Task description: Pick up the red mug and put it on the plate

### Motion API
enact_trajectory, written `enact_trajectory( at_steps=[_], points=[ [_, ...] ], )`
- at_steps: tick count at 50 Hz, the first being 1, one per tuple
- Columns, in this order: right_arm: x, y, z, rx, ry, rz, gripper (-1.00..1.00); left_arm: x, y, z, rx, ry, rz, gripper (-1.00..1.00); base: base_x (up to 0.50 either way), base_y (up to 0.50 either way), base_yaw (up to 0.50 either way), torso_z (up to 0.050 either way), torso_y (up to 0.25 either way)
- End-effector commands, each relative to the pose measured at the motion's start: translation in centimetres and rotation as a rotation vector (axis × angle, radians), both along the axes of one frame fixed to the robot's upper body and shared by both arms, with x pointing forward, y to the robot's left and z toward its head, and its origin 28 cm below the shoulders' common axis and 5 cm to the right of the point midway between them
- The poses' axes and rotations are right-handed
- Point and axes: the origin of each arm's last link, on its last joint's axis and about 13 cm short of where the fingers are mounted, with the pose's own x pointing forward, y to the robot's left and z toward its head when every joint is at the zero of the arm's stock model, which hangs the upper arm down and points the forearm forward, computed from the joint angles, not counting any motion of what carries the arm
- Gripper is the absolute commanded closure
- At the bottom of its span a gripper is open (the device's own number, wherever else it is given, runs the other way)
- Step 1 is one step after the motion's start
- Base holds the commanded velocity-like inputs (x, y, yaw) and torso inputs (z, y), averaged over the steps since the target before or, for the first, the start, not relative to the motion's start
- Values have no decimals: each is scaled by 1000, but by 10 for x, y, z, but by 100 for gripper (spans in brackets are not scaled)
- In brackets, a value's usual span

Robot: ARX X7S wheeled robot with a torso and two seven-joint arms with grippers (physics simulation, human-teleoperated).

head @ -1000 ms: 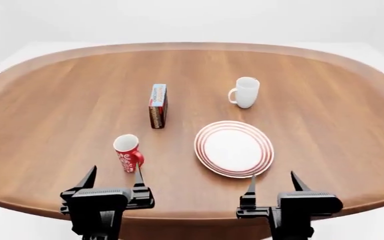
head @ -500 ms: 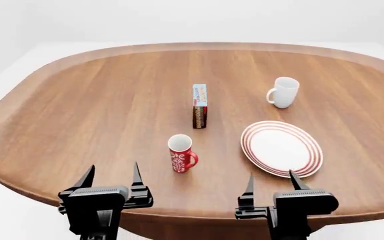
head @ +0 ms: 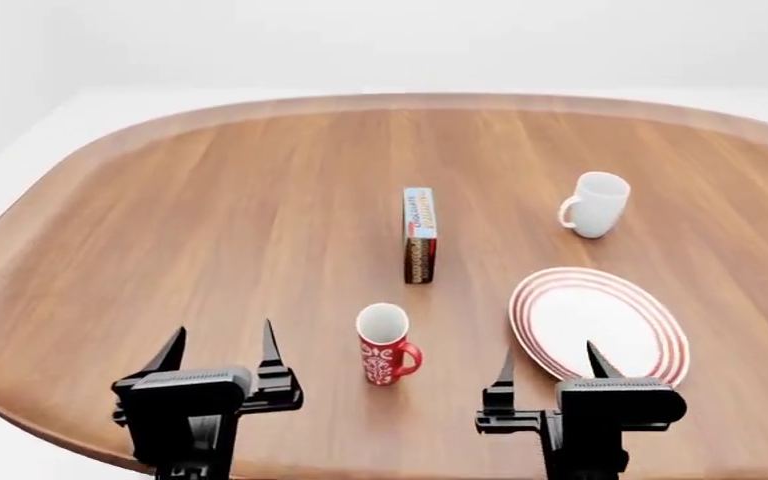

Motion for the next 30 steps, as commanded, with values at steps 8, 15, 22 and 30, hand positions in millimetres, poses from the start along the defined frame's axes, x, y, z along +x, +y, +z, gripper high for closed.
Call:
enact_trajectory(
  at_steps=[8,15,22,30],
  points=[
    [1,-2,-2,-4,-2,-25,-100,1,1,3,-7,-5,3,-100,395,0,0,0,0],
    [1,-3,-3,-5,3,-34,-100,0,2,5,-19,5,-16,-100,0,0,0,0,0],
    [1,-3,-3,-16,6,-22,-100,-1,0,6,-19,-5,-9,-100,0,0,0,0,0],
    [-2,-3,-3,-36,8,-1,-100,1,2,8,-22,-10,-5,-100,251,0,0,0,0]
  ],
)
